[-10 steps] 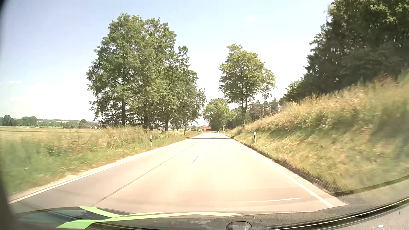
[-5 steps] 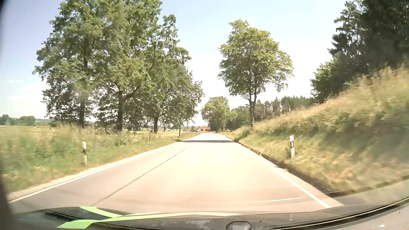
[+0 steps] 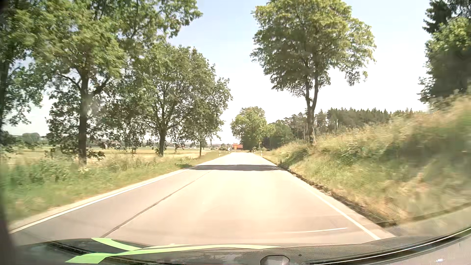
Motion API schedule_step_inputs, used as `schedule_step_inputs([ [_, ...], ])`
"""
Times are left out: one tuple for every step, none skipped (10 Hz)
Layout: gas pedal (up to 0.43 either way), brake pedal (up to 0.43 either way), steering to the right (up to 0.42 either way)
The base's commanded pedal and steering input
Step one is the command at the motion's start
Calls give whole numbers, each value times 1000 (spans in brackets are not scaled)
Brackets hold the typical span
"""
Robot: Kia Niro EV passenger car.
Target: Follow the waypoints while adhering to traffic rules and regulations
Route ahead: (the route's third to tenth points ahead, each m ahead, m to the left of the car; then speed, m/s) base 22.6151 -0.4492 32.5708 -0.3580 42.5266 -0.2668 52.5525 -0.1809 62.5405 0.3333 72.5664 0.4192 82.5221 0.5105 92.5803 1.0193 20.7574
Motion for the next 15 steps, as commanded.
schedule_step_inputs([
  [209, 0, -2],
  [209, 0, -3],
  [209, 0, -2],
  [209, 0, -2],
  [209, 0, -2],
  [209, 0, -2],
  [197, 0, -2],
  [197, 0, 0],
  [169, 0, 0],
  [150, 0, 0],
  [150, 0, 0],
  [157, 0, 0],
  [169, 0, 0],
  [169, 0, 0],
  [169, 0, 0],
])
